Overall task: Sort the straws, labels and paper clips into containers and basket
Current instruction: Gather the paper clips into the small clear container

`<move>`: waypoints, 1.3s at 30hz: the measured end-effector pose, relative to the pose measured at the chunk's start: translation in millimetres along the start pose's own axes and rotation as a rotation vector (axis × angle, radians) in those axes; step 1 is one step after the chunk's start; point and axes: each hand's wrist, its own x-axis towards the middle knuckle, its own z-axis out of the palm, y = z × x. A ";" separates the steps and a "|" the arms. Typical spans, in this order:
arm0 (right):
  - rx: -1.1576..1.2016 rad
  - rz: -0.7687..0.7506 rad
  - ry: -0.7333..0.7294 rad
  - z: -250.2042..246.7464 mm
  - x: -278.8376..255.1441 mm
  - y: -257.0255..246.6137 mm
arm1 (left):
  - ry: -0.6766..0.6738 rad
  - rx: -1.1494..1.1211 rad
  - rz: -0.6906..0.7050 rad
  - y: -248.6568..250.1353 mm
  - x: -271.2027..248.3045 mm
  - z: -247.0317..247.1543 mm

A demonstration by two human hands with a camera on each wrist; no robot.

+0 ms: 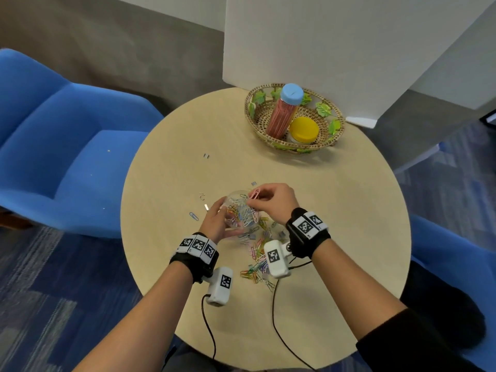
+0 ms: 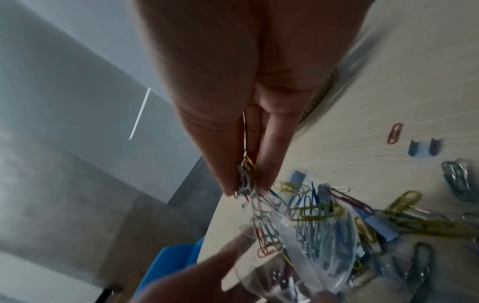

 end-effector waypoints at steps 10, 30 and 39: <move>-0.176 0.011 0.172 -20.7 4.3 15.6 | 0.051 -0.032 0.020 2.6 -1.9 -12.7; -0.673 0.200 -0.095 21.3 -25.6 77.4 | 0.003 -0.139 0.045 20.5 5.7 -23.0; 0.349 0.472 0.061 -14.2 -26.4 54.7 | 0.006 -0.084 -0.018 4.7 5.2 -20.6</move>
